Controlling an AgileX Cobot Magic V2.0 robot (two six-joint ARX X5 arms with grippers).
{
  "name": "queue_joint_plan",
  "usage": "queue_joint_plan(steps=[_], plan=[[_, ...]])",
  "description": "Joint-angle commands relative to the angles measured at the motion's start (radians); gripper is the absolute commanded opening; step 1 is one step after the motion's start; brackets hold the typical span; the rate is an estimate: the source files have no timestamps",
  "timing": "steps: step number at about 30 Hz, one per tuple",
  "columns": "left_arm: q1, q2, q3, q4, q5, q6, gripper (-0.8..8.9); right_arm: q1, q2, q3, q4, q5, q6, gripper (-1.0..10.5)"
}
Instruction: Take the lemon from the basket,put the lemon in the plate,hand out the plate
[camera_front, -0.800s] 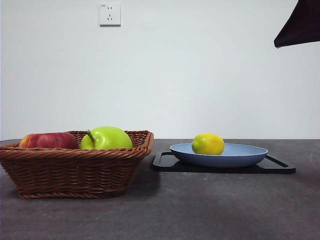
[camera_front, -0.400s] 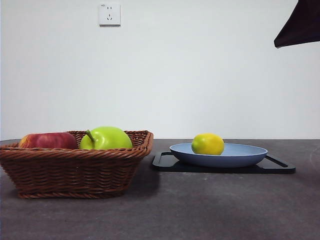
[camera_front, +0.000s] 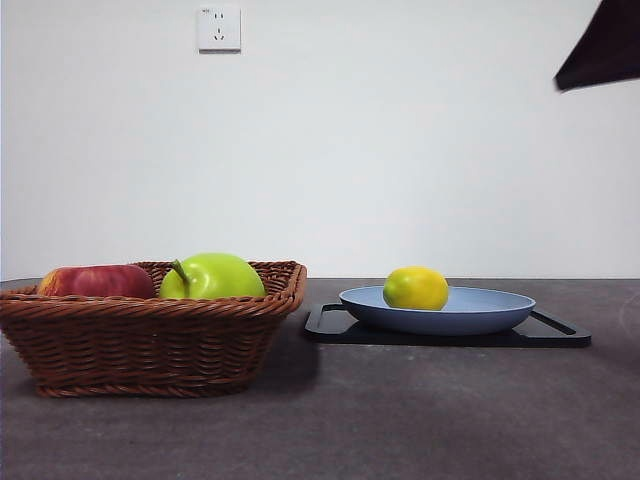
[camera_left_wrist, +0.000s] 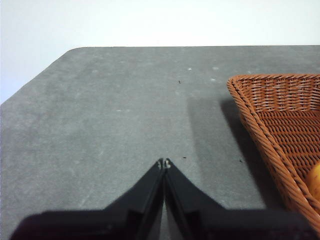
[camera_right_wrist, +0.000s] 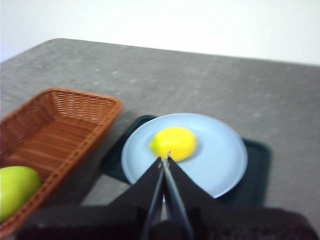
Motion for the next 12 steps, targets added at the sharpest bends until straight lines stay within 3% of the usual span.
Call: queue_joint_plan(steps=[1, 4, 9, 12], plan=[[0.002, -0.003, -0.01, 0.007, 0.0, -0.011, 0.08, -0.037, -0.089, 0.002, -0.027, -0.003, -0.107, 0.0], [0.002, -0.003, -0.01, 0.008, 0.0, -0.011, 0.08, -0.124, -0.199, -0.041, -0.037, -0.028, -0.103, 0.0], [0.002, -0.003, -0.01, 0.008, 0.0, -0.011, 0.08, -0.328, -0.382, -0.178, -0.036, -0.21, -0.1, 0.0], [0.002, -0.003, -0.01, 0.008, 0.0, -0.011, 0.08, -0.415, -0.453, -0.266, -0.034, -0.272, -0.094, 0.0]])
